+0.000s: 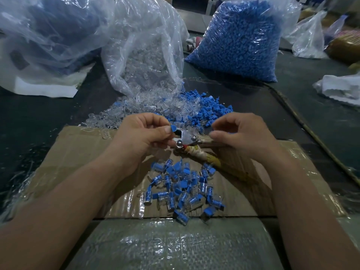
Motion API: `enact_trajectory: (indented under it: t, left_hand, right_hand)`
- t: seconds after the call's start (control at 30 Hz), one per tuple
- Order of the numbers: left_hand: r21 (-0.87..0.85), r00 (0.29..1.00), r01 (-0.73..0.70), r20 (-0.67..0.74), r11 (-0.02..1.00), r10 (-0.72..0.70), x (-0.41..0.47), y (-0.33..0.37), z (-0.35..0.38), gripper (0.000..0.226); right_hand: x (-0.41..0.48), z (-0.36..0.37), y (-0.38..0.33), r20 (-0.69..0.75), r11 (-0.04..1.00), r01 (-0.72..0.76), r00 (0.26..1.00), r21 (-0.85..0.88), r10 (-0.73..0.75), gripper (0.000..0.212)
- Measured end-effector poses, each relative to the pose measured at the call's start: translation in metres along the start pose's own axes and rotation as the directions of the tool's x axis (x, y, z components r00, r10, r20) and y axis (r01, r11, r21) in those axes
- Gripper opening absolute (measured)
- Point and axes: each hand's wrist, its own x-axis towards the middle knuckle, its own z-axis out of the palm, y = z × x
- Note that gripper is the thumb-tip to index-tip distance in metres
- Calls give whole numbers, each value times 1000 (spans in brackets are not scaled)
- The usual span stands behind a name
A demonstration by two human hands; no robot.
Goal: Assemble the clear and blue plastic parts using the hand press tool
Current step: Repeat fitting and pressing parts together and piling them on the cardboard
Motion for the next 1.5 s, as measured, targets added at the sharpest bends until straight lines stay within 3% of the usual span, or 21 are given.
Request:
enact_trajectory:
  t: [0.13,0.4,0.5,0.9,1.1,1.3,1.5]
  left_hand:
    - [1,1000,-19,-22,1000,19,0,-1,0,13]
    - [31,999,-30,-24,999,31,1,-1,-1,12]
    - [38,999,-29,-33,999,30,0,-1,-1,12]
    - [7,995,-20,-94,1000,21,1,2,1,10]
    - [-48,993,-31,-118,998,25,0,4,0,9]
    - [-11,986,-87,-145,996,84,0,0,1,10]
    - [38,972,-151,-176,988,156,-2,0,6,10]
  right_hand:
    - [-1,-2,5,315,993,-83,943,-79,103,30]
    - [-4,-4,1,437,977,-37,890,-210,128,73]
    - [-4,0,-3,405,960,-10,905,-280,128,69]
    - [1,20,-15,183,868,61,982,-493,35,17]
    - [1,22,-10,148,885,51,989,-463,21,19]
    - [-4,16,-13,-93,937,53,992,-345,-90,26]
    - [-6,28,-19,-48,967,101,992,-234,-116,28]
